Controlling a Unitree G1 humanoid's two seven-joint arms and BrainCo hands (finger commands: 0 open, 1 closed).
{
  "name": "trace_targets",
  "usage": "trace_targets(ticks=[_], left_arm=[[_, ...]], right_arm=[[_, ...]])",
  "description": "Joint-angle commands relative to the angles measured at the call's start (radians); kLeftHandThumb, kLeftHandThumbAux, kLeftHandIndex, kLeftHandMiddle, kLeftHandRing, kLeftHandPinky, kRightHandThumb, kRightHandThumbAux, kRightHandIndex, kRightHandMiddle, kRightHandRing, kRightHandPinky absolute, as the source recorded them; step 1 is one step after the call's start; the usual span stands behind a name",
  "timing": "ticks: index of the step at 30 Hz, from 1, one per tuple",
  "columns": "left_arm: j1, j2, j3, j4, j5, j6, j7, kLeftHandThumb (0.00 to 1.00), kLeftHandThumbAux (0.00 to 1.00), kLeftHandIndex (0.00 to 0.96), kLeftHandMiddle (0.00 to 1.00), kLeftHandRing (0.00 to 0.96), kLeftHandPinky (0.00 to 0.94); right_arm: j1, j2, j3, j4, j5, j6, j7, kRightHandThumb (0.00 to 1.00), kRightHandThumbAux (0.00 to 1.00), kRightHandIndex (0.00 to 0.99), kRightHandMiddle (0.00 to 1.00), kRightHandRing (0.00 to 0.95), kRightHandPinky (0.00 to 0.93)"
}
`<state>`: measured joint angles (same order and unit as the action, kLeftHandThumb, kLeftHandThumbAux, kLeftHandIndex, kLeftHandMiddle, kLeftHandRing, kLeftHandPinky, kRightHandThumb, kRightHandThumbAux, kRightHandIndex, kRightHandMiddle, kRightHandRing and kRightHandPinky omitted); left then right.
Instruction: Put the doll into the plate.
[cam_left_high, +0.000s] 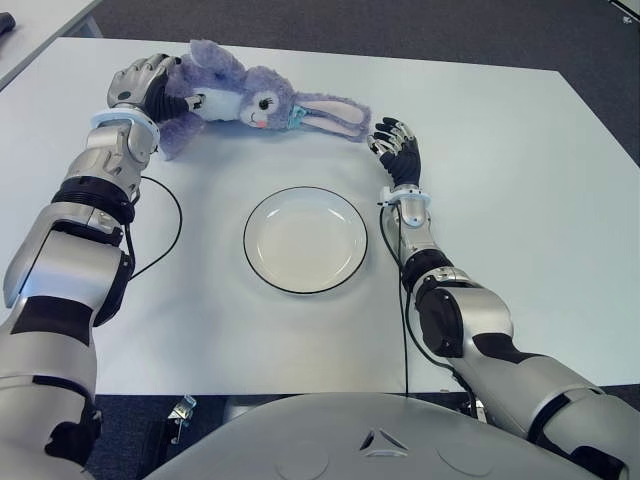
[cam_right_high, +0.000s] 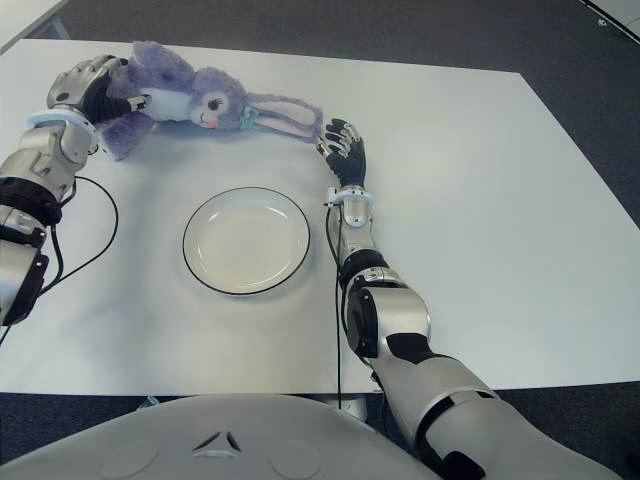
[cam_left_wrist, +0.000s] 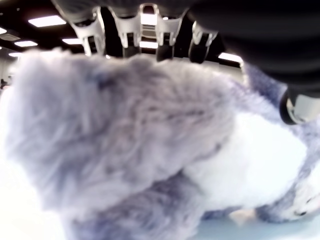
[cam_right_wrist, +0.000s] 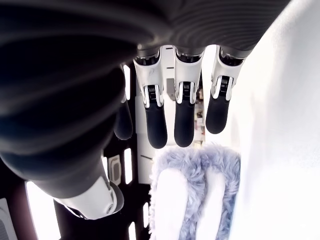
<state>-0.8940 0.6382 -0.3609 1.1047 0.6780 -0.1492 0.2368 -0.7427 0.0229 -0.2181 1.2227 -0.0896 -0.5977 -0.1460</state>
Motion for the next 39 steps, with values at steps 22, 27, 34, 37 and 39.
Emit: trace_targets(ticks=[22, 27, 34, 37, 39], left_arm=[[-0.02, -0.041, -0.066, 0.112, 0.01, 0.008, -0.062, 0.321, 0.306, 0.047, 0.045, 0.059, 0.086], [-0.02, -0.05, -0.072, 0.124, 0.006, 0.012, -0.051, 0.337, 0.306, 0.051, 0.051, 0.063, 0.107], [-0.021, -0.064, -0.068, 0.139, 0.0, 0.016, -0.027, 0.396, 0.321, 0.061, 0.069, 0.089, 0.13], [-0.023, -0.069, -0.065, 0.144, -0.001, 0.02, -0.022, 0.412, 0.321, 0.07, 0.069, 0.085, 0.113], [-0.024, -0.071, -0.064, 0.146, -0.002, 0.022, -0.022, 0.413, 0.321, 0.071, 0.068, 0.084, 0.109]], right_arm=[[0.226, 0.021, -0.029, 0.127, 0.027, 0.068, 0.014, 0.392, 0.833, 0.229, 0.27, 0.243, 0.225], [0.226, 0.019, -0.029, 0.126, 0.028, 0.061, 0.017, 0.404, 0.844, 0.233, 0.27, 0.246, 0.235], [0.227, 0.018, -0.031, 0.126, 0.03, 0.059, 0.024, 0.399, 0.835, 0.224, 0.263, 0.245, 0.236], [0.226, 0.018, -0.034, 0.126, 0.032, 0.059, 0.026, 0.405, 0.836, 0.23, 0.267, 0.245, 0.229], [0.226, 0.017, -0.035, 0.126, 0.032, 0.06, 0.027, 0.409, 0.835, 0.231, 0.267, 0.244, 0.227]])
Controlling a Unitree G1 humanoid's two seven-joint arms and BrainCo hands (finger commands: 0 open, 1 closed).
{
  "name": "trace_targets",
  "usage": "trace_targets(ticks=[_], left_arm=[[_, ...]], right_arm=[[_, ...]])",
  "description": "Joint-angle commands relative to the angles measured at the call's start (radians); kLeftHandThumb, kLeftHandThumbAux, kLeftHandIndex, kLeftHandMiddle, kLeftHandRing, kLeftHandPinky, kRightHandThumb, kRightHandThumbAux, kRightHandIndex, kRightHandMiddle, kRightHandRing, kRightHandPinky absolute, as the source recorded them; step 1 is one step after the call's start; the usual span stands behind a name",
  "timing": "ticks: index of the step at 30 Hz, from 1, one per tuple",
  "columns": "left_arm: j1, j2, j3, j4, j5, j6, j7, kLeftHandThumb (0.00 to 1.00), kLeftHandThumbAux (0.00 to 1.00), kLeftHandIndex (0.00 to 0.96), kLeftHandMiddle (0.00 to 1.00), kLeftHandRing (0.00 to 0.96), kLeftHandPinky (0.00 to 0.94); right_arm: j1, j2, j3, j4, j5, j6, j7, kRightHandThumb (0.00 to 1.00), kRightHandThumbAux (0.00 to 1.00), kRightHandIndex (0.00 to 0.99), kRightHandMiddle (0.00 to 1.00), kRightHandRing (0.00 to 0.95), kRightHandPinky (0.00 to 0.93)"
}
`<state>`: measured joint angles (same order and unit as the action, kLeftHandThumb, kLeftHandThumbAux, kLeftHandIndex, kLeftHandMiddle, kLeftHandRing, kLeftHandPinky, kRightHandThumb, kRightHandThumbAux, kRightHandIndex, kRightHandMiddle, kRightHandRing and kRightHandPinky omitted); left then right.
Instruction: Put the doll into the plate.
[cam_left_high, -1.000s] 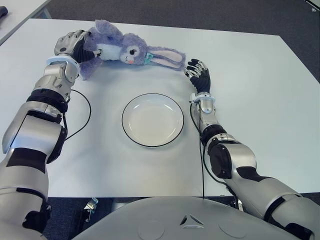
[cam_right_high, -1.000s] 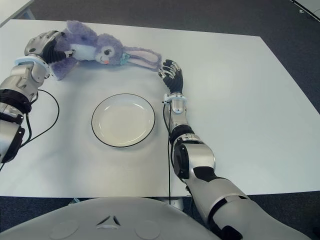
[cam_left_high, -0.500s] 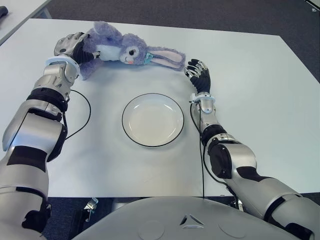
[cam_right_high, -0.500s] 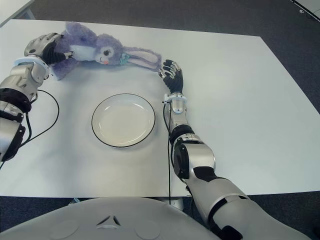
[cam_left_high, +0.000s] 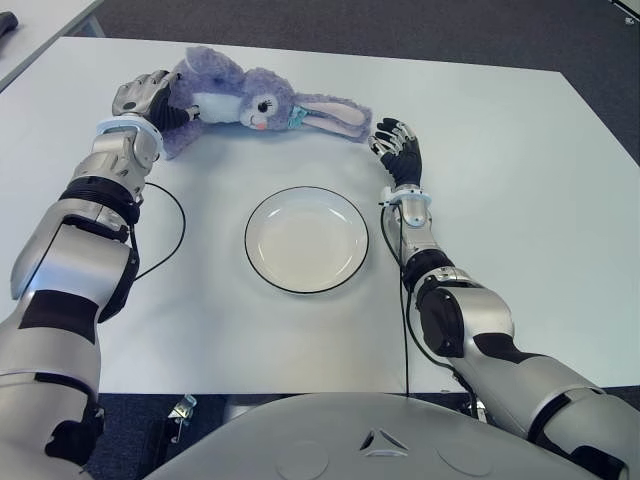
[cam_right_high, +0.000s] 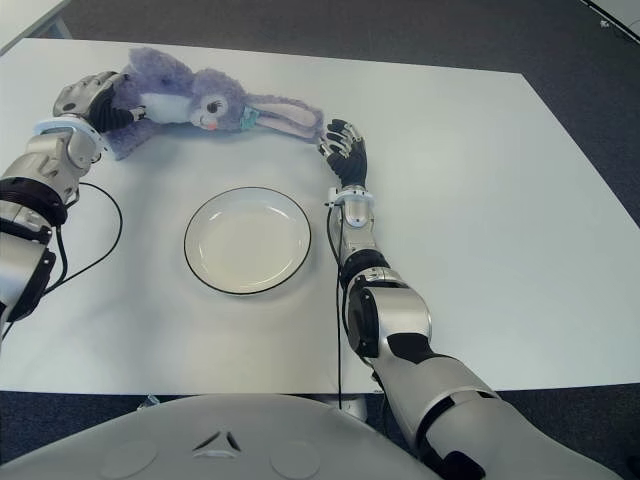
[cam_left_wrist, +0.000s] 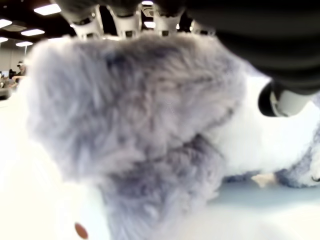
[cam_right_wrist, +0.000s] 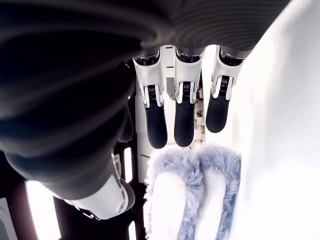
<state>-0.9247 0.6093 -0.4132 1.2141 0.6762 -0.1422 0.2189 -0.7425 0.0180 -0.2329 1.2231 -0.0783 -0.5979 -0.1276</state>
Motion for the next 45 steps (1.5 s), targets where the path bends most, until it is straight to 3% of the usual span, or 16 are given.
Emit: trace_targets(ticks=[1, 21, 33, 38, 45], left_arm=[[0.006, -0.045, -0.011, 0.039, -0.001, 0.017, -0.007, 0.414, 0.319, 0.073, 0.065, 0.077, 0.104], [-0.006, -0.069, -0.018, 0.068, 0.007, 0.051, 0.001, 0.398, 0.314, 0.073, 0.059, 0.074, 0.12], [-0.003, -0.122, -0.001, 0.113, -0.009, 0.114, 0.068, 0.459, 0.334, 0.071, 0.09, 0.093, 0.128], [-0.002, -0.133, 0.001, 0.123, -0.009, 0.14, 0.096, 0.497, 0.352, 0.104, 0.106, 0.11, 0.162], [0.008, -0.143, 0.006, 0.14, -0.017, 0.161, 0.12, 0.608, 0.356, 0.169, 0.191, 0.206, 0.305]], right_arm=[[0.226, 0.022, -0.021, 0.125, 0.02, 0.061, 0.009, 0.412, 0.835, 0.229, 0.268, 0.24, 0.217], [0.222, 0.02, -0.035, 0.126, 0.021, 0.066, 0.021, 0.463, 0.838, 0.229, 0.28, 0.253, 0.23], [0.222, 0.021, -0.041, 0.125, 0.027, 0.062, 0.027, 0.465, 0.84, 0.222, 0.286, 0.26, 0.231], [0.223, 0.021, -0.041, 0.125, 0.027, 0.062, 0.027, 0.467, 0.828, 0.222, 0.284, 0.257, 0.23], [0.223, 0.021, -0.045, 0.125, 0.029, 0.062, 0.03, 0.476, 0.83, 0.222, 0.293, 0.26, 0.219]])
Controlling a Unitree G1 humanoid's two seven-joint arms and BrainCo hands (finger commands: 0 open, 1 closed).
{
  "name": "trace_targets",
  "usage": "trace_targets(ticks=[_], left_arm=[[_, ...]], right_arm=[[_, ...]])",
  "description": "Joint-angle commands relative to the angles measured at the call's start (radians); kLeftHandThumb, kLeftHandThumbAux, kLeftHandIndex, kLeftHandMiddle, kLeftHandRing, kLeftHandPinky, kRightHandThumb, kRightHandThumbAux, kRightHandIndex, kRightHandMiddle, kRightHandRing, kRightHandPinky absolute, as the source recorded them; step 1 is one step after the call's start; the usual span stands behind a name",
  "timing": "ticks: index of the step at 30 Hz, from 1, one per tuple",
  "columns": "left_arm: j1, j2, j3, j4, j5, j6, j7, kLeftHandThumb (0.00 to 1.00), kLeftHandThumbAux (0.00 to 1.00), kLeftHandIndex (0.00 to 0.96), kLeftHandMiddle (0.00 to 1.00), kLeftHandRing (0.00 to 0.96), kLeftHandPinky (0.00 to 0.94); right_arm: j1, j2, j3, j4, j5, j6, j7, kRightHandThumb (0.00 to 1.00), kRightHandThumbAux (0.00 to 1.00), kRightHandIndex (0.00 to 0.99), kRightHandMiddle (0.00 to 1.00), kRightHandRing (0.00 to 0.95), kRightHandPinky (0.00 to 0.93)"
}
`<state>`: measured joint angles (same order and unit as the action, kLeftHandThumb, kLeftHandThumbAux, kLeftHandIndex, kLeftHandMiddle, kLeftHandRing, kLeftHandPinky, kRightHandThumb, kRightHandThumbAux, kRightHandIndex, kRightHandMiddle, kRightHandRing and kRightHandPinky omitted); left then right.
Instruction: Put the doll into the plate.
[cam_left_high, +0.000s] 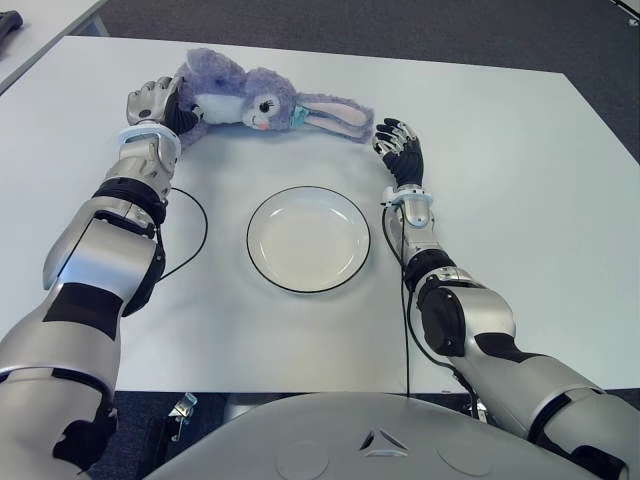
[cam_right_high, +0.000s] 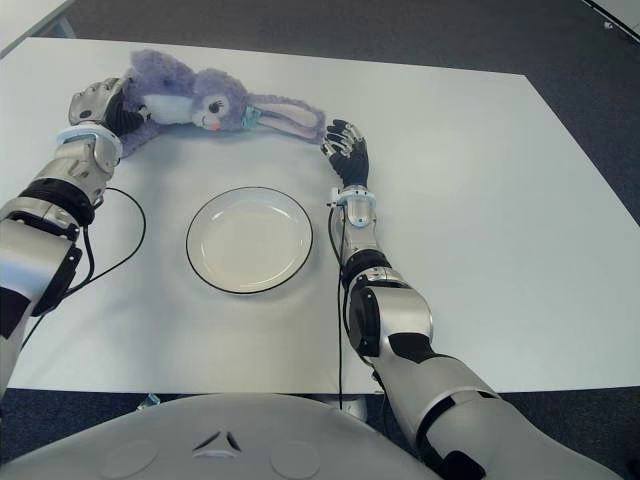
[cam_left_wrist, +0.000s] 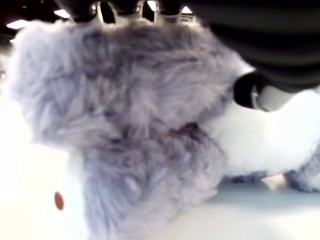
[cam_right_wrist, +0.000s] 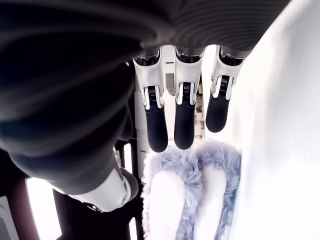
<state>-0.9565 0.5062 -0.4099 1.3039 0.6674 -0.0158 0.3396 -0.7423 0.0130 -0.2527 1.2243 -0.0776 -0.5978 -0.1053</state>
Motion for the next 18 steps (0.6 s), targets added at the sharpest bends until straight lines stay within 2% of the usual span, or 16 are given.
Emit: trace_targets(ticks=[1, 5, 7, 8, 9, 13, 15, 18], left_arm=[[0.04, -0.04, 0.002, 0.051, -0.009, 0.035, 0.001, 0.611, 0.355, 0.171, 0.195, 0.209, 0.311], [0.056, -0.045, 0.005, 0.06, -0.011, 0.051, 0.021, 0.651, 0.359, 0.185, 0.232, 0.228, 0.354], [0.059, -0.05, 0.014, 0.062, -0.019, 0.064, 0.026, 0.687, 0.367, 0.208, 0.257, 0.253, 0.415], [0.059, -0.052, 0.019, 0.063, -0.025, 0.071, 0.026, 0.707, 0.374, 0.256, 0.297, 0.308, 0.364], [0.059, -0.054, 0.026, 0.063, -0.031, 0.075, 0.027, 0.711, 0.375, 0.264, 0.304, 0.317, 0.355], [0.074, -0.056, 0.047, 0.065, -0.055, 0.075, 0.037, 0.751, 0.392, 0.362, 0.33, 0.304, 0.301], [0.09, -0.053, 0.054, 0.069, -0.062, 0.069, 0.048, 0.731, 0.642, 0.417, 0.333, 0.303, 0.309], [0.106, -0.051, 0.063, 0.072, -0.068, 0.06, 0.07, 0.731, 0.676, 0.427, 0.357, 0.332, 0.354]], right_arm=[[0.222, 0.026, -0.026, 0.124, 0.029, 0.062, 0.009, 0.48, 0.829, 0.222, 0.294, 0.261, 0.22], [0.223, 0.027, -0.034, 0.123, 0.037, 0.058, 0.017, 0.487, 0.837, 0.227, 0.294, 0.265, 0.233], [0.223, 0.027, -0.036, 0.123, 0.036, 0.057, 0.015, 0.485, 0.834, 0.236, 0.291, 0.264, 0.24], [0.223, 0.027, -0.036, 0.123, 0.035, 0.056, 0.014, 0.473, 0.834, 0.238, 0.29, 0.262, 0.229], [0.223, 0.026, -0.036, 0.123, 0.034, 0.057, 0.013, 0.471, 0.834, 0.239, 0.29, 0.262, 0.228], [0.222, 0.026, -0.038, 0.123, 0.034, 0.055, 0.012, 0.469, 0.835, 0.234, 0.295, 0.267, 0.234], [0.222, 0.027, -0.041, 0.123, 0.037, 0.049, 0.015, 0.484, 0.837, 0.233, 0.298, 0.269, 0.236], [0.223, 0.029, -0.047, 0.122, 0.042, 0.039, 0.021, 0.509, 0.85, 0.243, 0.301, 0.271, 0.222]])
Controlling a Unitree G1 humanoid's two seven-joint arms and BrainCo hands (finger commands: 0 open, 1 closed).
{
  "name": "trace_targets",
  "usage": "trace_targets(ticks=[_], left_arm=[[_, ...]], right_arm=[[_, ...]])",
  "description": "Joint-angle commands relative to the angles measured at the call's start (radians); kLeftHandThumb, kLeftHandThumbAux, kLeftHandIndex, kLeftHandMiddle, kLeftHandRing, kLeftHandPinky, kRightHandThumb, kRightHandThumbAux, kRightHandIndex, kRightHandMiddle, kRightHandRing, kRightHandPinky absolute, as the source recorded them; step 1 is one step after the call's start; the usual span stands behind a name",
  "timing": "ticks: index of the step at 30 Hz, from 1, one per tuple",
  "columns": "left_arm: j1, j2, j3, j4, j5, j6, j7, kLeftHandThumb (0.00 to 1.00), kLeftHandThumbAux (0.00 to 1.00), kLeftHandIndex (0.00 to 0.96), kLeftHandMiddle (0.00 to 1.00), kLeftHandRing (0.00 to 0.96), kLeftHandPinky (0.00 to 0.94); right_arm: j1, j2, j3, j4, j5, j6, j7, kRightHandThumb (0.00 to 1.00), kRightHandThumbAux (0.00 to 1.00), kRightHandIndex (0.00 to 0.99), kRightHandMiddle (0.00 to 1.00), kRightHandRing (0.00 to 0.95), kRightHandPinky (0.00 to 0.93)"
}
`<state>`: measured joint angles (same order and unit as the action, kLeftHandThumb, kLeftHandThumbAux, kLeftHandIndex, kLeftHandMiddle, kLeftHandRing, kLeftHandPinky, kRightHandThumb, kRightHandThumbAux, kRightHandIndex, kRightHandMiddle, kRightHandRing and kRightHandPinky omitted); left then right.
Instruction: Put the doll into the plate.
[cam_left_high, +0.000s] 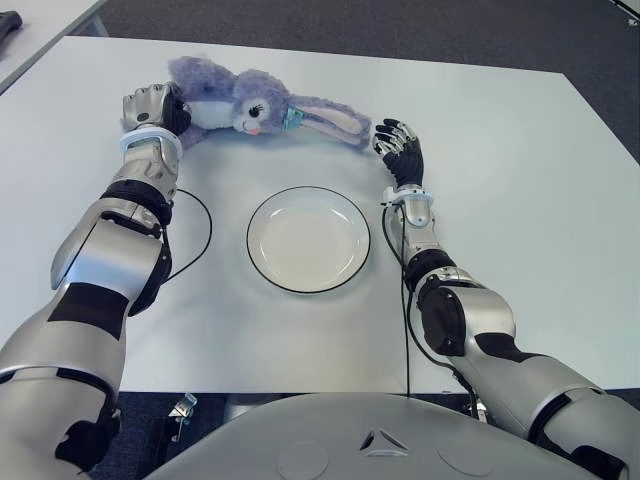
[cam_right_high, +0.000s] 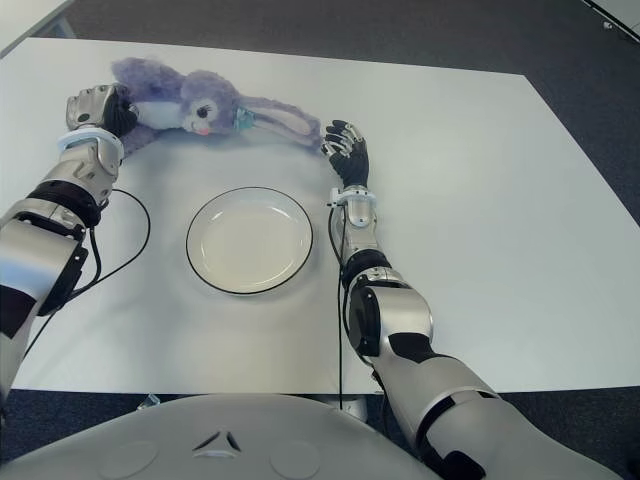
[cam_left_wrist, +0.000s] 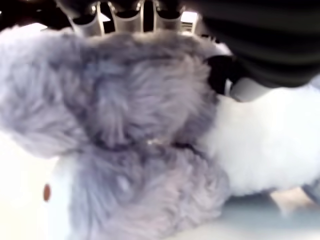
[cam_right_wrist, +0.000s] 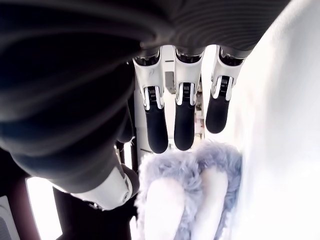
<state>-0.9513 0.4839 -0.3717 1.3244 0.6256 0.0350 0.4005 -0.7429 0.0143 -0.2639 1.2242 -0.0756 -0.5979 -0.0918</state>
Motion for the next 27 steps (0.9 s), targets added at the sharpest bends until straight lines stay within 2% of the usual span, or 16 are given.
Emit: trace_targets(ticks=[1, 3, 7, 9, 10, 11, 13, 15, 18, 22, 26, 27], left_arm=[[0.102, -0.029, 0.026, 0.052, -0.026, 0.008, 0.015, 0.732, 0.677, 0.428, 0.36, 0.335, 0.358], [0.102, -0.03, 0.029, 0.052, -0.027, 0.007, 0.027, 0.733, 0.678, 0.428, 0.369, 0.35, 0.392], [0.099, -0.033, 0.031, 0.051, -0.03, 0.01, 0.045, 0.736, 0.68, 0.431, 0.371, 0.353, 0.372], [0.098, -0.034, 0.034, 0.051, -0.033, 0.01, 0.049, 0.737, 0.682, 0.431, 0.373, 0.365, 0.418], [0.098, -0.035, 0.036, 0.051, -0.036, 0.009, 0.051, 0.743, 0.683, 0.438, 0.363, 0.387, 0.542], [0.099, -0.035, 0.038, 0.051, -0.037, 0.008, 0.052, 0.746, 0.683, 0.441, 0.367, 0.403, 0.589], [0.099, -0.036, 0.042, 0.051, -0.038, 0.006, 0.054, 0.747, 0.683, 0.442, 0.368, 0.407, 0.602], [0.099, -0.037, 0.046, 0.051, -0.04, 0.006, 0.054, 0.929, 0.648, 0.459, 0.488, 0.444, 0.625], [0.1, -0.039, 0.058, 0.051, -0.048, -0.001, 0.055, 0.955, 0.648, 0.462, 0.542, 0.414, 0.579], [0.101, -0.04, 0.067, 0.05, -0.054, -0.006, 0.057, 0.951, 0.653, 0.461, 0.484, 0.413, 0.566], [0.098, -0.04, 0.076, 0.049, -0.062, -0.009, 0.053, 0.951, 0.654, 0.461, 0.486, 0.408, 0.55], [0.097, -0.04, 0.078, 0.049, -0.063, -0.009, 0.052, 0.988, 0.66, 0.462, 0.486, 0.405, 0.464]], right_arm=[[0.224, 0.028, -0.036, 0.122, 0.04, 0.038, 0.008, 0.512, 0.851, 0.244, 0.302, 0.271, 0.22], [0.224, 0.028, -0.035, 0.122, 0.037, 0.039, 0.007, 0.515, 0.853, 0.247, 0.302, 0.272, 0.224], [0.225, 0.026, -0.03, 0.122, 0.03, 0.04, 0.003, 0.492, 0.856, 0.247, 0.292, 0.273, 0.252], [0.225, 0.026, -0.029, 0.121, 0.03, 0.039, 0.003, 0.483, 0.854, 0.242, 0.289, 0.274, 0.255], [0.225, 0.026, -0.029, 0.121, 0.03, 0.04, 0.003, 0.475, 0.852, 0.238, 0.288, 0.274, 0.258], [0.225, 0.026, -0.03, 0.121, 0.031, 0.04, 0.003, 0.47, 0.853, 0.235, 0.287, 0.273, 0.257], [0.225, 0.027, -0.03, 0.121, 0.031, 0.04, 0.003, 0.467, 0.853, 0.235, 0.286, 0.273, 0.256], [0.225, 0.027, -0.031, 0.121, 0.032, 0.038, 0.003, 0.469, 0.855, 0.236, 0.287, 0.274, 0.259], [0.225, 0.029, -0.034, 0.12, 0.035, 0.036, 0.003, 0.483, 0.856, 0.247, 0.293, 0.278, 0.263], [0.225, 0.029, -0.035, 0.12, 0.036, 0.037, 0.005, 0.492, 0.855, 0.252, 0.295, 0.279, 0.262], [0.226, 0.029, -0.034, 0.12, 0.034, 0.035, 0.007, 0.487, 0.857, 0.253, 0.301, 0.287, 0.269], [0.226, 0.029, -0.034, 0.12, 0.034, 0.035, 0.007, 0.484, 0.858, 0.252, 0.302, 0.287, 0.264]])
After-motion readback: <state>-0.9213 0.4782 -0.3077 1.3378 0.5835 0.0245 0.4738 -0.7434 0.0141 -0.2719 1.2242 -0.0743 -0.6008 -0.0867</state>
